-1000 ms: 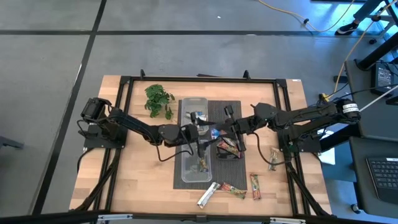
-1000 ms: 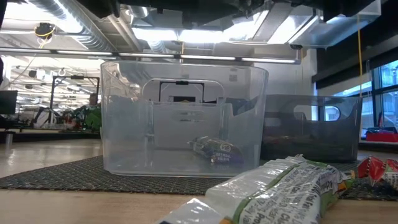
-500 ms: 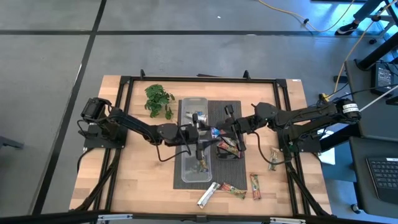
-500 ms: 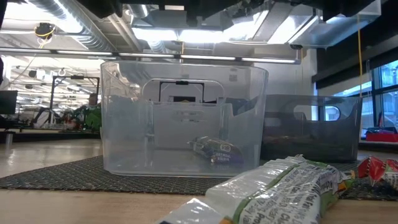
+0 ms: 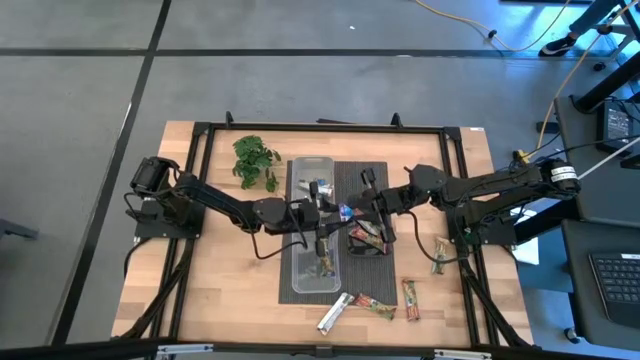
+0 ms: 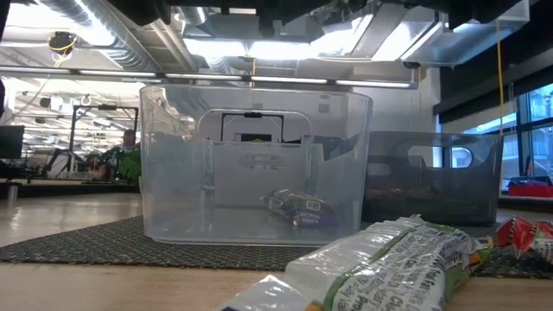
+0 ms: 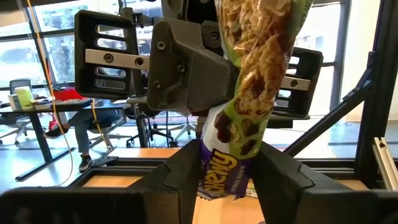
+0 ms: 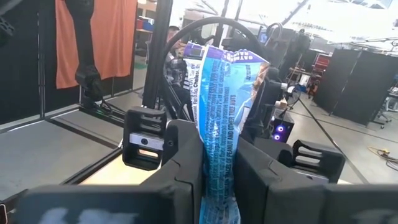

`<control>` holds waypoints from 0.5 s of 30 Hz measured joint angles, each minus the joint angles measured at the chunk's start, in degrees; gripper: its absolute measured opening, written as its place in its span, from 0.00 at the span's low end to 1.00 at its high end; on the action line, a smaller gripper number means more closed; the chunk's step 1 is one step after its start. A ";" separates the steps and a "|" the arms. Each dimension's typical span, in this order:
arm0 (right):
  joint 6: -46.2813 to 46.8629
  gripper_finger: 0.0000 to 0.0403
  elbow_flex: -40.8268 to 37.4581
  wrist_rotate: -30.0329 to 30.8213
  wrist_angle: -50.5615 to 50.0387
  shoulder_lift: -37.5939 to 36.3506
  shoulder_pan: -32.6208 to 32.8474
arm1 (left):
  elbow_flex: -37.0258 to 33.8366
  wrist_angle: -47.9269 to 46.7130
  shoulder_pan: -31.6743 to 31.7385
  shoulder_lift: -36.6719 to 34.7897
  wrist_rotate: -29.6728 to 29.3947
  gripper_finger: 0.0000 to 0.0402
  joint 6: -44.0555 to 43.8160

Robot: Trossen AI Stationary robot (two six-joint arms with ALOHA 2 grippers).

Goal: Pick and place Granola Bars by type
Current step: Put the blue granola bar into the transparent bin

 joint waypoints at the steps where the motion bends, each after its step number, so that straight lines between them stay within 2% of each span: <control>1: 0.01 0.18 0.00 0.00 -0.01 0.00 0.00 | 0.00 0.00 0.00 0.00 0.00 0.31 0.00; 12: 0.18 0.18 0.00 0.07 -0.61 -0.02 0.00 | 0.00 -0.13 0.00 0.00 0.02 0.27 0.00; 15: 3.06 0.18 0.00 0.04 -0.78 -0.04 0.00 | 0.00 -0.22 0.00 0.00 0.04 0.27 0.00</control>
